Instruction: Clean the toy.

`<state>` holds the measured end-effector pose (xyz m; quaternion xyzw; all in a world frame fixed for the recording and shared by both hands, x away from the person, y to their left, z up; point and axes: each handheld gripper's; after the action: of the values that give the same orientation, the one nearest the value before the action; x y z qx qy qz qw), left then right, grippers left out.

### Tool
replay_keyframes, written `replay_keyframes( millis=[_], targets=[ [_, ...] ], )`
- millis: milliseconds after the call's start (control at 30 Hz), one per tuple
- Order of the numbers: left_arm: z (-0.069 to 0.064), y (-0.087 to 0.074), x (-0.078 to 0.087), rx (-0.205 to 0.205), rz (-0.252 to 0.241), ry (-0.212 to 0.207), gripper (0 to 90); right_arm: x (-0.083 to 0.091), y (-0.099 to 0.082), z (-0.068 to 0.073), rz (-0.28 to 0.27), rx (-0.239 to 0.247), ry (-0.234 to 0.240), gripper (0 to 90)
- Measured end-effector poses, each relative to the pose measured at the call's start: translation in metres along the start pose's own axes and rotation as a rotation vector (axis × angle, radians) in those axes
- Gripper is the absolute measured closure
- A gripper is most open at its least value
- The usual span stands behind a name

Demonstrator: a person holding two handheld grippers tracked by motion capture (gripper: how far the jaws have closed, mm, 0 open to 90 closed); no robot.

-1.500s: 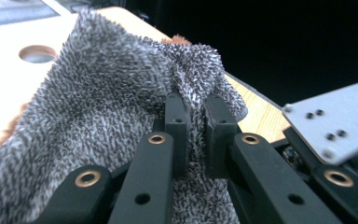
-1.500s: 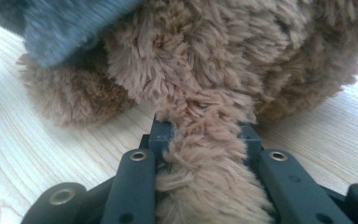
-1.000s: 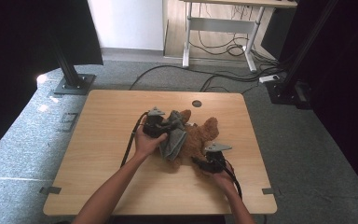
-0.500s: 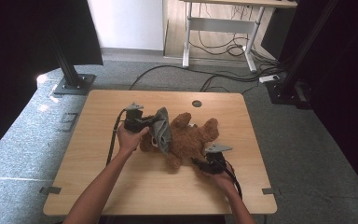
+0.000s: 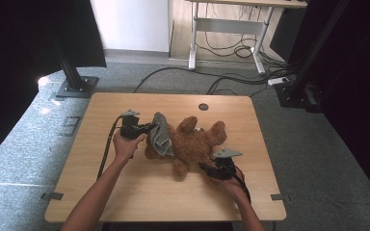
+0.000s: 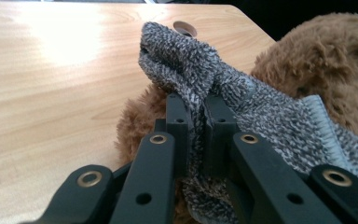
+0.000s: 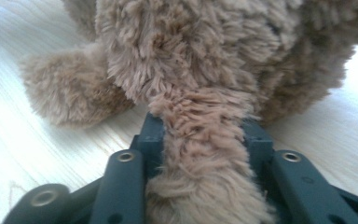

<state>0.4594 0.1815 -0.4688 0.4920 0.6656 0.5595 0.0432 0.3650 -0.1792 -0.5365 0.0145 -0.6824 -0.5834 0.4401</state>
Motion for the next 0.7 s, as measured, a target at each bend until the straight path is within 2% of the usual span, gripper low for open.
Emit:
replay_keyframes(
  millis=[100,233,300,400,600,700],
  targets=[
    [-0.001,-0.003,0.002,-0.011,-0.003,-0.001,83.0,0.003,0.003,0.000,-0.012,0.002,-0.019,54.5],
    [-0.006,-0.007,0.005,-0.032,-0.004,-0.002,83.1,0.015,0.011,-0.002,-0.071,-0.042,-0.031,48.2],
    [-0.006,-0.010,0.006,-0.031,-0.008,-0.005,83.1,0.020,0.016,-0.002,-0.102,-0.057,-0.029,46.0],
    [-0.005,-0.015,0.007,-0.015,-0.020,-0.016,83.2,0.025,0.029,0.001,-0.129,-0.047,-0.029,45.0],
    [-0.005,-0.018,0.007,-0.008,-0.031,-0.021,83.3,0.016,0.062,0.001,-0.147,-0.022,-0.031,43.0],
    [-0.005,-0.018,0.007,-0.013,-0.029,-0.017,83.4,0.004,0.084,-0.001,-0.157,-0.023,-0.028,41.5]
  ],
)
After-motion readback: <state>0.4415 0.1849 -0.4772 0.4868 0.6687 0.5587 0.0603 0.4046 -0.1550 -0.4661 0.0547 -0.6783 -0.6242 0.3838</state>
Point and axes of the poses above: each handheld gripper's, and its own axes: x roughly backward along the jaws, y roughly out of its top, z roughly to its left, and after that the axes turned 5 degrees about -y, right-handed
